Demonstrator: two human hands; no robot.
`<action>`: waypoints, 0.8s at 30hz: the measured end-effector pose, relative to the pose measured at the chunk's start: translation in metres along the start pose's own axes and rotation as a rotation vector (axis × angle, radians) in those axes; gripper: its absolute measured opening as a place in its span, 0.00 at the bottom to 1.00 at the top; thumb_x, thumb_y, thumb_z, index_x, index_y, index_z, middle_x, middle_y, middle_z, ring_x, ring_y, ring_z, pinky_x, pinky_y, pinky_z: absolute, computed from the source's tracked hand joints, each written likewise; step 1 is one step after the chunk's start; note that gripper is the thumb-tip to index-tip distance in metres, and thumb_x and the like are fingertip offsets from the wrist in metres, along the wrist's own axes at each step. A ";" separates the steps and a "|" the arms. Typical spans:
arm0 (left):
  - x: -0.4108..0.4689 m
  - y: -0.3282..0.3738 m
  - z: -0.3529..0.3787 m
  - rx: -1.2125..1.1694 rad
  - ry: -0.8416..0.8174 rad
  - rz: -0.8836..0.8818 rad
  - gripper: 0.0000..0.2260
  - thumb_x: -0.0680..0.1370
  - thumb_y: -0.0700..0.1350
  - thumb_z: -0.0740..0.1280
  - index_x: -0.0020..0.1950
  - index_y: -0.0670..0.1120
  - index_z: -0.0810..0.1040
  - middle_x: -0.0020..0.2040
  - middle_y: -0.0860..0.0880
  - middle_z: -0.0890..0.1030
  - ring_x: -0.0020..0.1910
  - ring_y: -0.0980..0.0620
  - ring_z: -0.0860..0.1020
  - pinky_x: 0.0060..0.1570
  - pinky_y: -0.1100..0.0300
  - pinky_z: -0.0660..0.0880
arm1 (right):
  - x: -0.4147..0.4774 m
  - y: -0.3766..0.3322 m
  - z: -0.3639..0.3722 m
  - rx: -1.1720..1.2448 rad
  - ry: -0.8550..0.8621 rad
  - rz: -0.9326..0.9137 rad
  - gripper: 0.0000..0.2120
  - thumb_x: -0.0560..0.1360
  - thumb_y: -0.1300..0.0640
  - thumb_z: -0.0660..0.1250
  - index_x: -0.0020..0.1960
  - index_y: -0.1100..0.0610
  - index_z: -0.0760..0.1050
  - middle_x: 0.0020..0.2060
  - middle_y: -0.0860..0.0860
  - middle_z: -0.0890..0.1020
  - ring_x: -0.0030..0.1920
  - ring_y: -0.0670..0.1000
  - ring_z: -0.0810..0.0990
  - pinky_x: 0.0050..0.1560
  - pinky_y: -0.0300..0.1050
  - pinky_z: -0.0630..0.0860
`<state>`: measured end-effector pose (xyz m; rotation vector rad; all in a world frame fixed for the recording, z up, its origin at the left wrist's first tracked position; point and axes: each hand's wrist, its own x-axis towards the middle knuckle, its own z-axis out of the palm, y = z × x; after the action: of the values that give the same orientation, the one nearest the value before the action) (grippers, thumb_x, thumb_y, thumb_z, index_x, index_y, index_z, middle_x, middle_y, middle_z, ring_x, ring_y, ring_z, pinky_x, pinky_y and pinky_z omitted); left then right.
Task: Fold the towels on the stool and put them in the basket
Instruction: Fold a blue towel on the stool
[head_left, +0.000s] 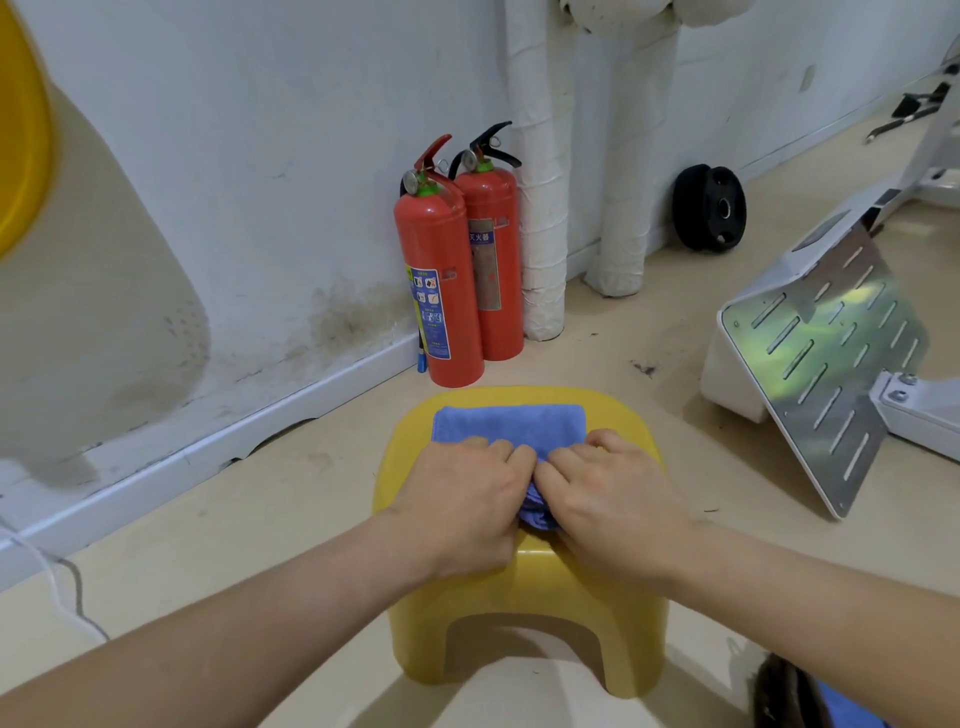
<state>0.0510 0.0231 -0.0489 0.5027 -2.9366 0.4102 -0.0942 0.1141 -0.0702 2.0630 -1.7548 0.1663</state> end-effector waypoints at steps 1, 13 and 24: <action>-0.005 0.001 0.004 0.001 0.007 -0.004 0.12 0.59 0.51 0.67 0.38 0.49 0.70 0.31 0.53 0.73 0.27 0.51 0.71 0.22 0.63 0.47 | 0.000 0.001 0.000 0.013 -0.021 -0.028 0.03 0.64 0.59 0.61 0.32 0.54 0.71 0.24 0.49 0.73 0.22 0.52 0.72 0.26 0.43 0.68; 0.008 -0.036 -0.005 -0.422 -0.125 -0.305 0.10 0.68 0.51 0.57 0.45 0.51 0.74 0.36 0.52 0.77 0.40 0.48 0.73 0.40 0.55 0.71 | 0.017 0.013 -0.019 0.250 -0.227 0.113 0.14 0.73 0.39 0.56 0.45 0.51 0.65 0.39 0.48 0.77 0.35 0.54 0.70 0.31 0.47 0.64; 0.020 -0.072 0.014 -0.832 -0.187 -0.421 0.05 0.77 0.48 0.63 0.44 0.49 0.77 0.39 0.53 0.79 0.40 0.52 0.76 0.44 0.55 0.73 | 0.047 0.041 -0.002 0.457 -0.207 0.289 0.12 0.78 0.43 0.59 0.49 0.51 0.72 0.44 0.51 0.81 0.43 0.54 0.74 0.40 0.47 0.67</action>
<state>0.0557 -0.0523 -0.0411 0.9980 -2.6927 -0.8986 -0.1244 0.0678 -0.0417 2.1752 -2.3157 0.4959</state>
